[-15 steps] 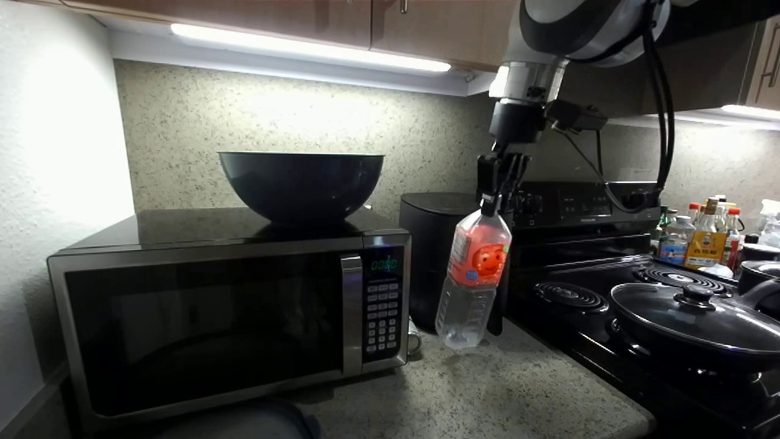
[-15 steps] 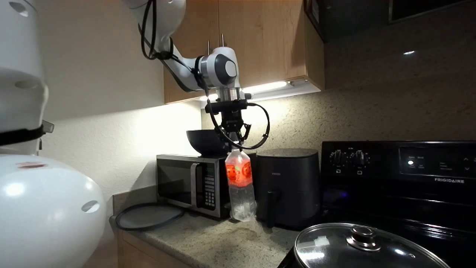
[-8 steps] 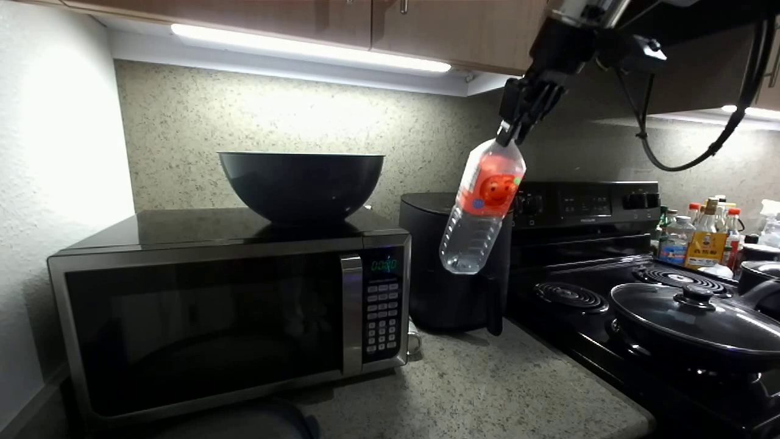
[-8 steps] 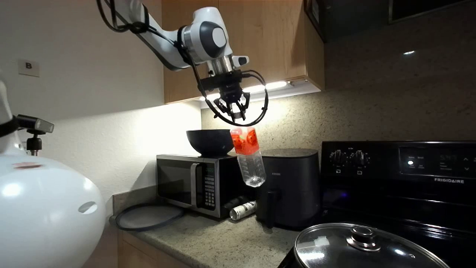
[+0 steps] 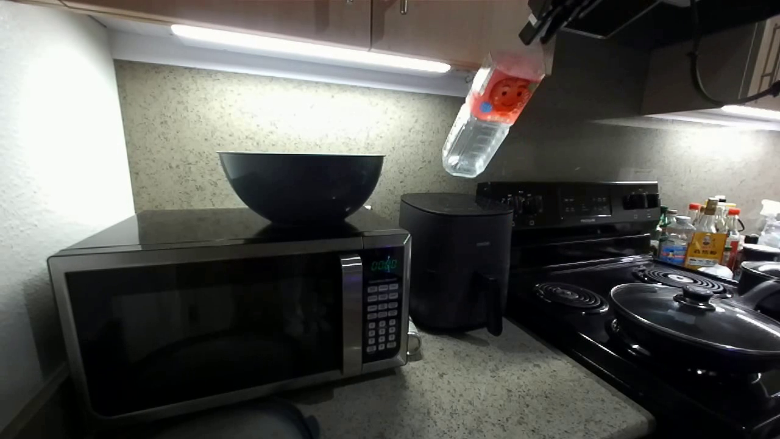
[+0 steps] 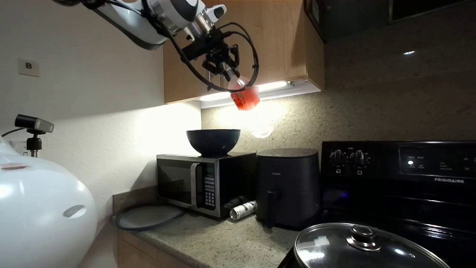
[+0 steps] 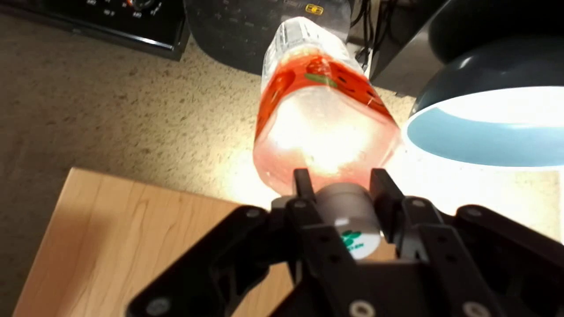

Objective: Pick up the bottle and put on top of the air fryer

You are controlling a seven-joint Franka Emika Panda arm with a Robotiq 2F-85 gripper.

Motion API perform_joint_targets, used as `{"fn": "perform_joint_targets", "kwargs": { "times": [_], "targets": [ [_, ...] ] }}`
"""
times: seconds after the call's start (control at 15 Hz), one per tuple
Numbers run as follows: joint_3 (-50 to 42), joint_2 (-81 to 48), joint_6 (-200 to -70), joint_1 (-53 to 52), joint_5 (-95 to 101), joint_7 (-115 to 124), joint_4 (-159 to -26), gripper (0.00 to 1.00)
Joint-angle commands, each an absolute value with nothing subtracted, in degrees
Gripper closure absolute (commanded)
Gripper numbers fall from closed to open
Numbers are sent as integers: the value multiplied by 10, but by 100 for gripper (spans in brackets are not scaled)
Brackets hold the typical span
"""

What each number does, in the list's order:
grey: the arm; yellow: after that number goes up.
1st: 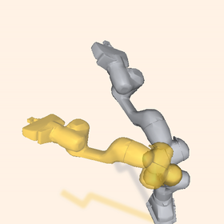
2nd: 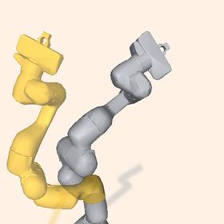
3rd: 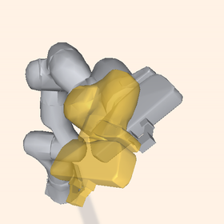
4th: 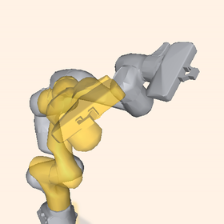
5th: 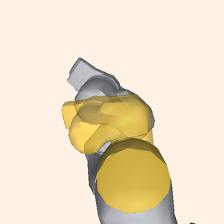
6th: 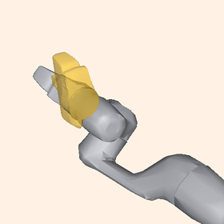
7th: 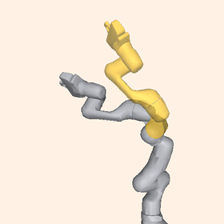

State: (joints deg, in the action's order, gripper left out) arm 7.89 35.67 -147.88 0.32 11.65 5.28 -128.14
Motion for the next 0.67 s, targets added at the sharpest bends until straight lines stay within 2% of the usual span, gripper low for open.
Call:
{"fn": "perform_joint_targets", "kwargs": {
  "times": [0.0, 0.2, 0.53, 0.6],
  "targets": [
    [106, 397, -1586, 74, 172, 100, -1340, 87],
    [103, 396, -1635, 128, 179, 111, -1377, 87],
    [42, 342, -1650, 138, 148, 74, -1414, 87],
    [67, 337, -1663, 149, 154, 103, -1435, 87]
  ]
}}
